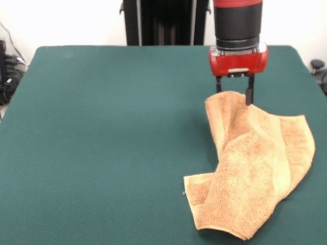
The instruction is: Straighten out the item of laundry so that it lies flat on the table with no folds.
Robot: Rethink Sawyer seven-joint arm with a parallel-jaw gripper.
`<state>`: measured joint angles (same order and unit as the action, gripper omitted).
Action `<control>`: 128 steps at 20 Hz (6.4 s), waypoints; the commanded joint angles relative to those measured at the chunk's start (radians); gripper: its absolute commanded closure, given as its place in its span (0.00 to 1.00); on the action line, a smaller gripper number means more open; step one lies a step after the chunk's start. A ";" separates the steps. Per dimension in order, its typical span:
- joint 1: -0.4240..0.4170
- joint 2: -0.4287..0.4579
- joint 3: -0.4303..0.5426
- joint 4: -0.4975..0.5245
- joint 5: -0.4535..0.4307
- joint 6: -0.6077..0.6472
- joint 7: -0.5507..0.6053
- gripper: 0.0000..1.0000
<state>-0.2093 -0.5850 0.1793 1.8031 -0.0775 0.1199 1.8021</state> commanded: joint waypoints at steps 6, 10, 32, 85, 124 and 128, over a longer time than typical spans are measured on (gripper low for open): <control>-0.034 0.065 0.024 0.016 0.053 -0.162 0.232 0.00; -0.044 0.074 0.035 0.011 0.053 -0.163 0.220 0.00; -0.017 0.047 0.008 0.028 0.088 -0.111 0.219 1.00; -0.202 -0.187 0.022 0.024 -0.006 0.269 -0.038 1.00; -0.585 -0.010 0.306 -0.145 -0.490 0.232 -0.239 1.00; -0.610 0.002 0.338 -0.159 -0.530 0.230 -0.221 1.00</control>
<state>-0.8176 -0.6153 0.3612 1.7137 -0.5299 0.2938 1.8019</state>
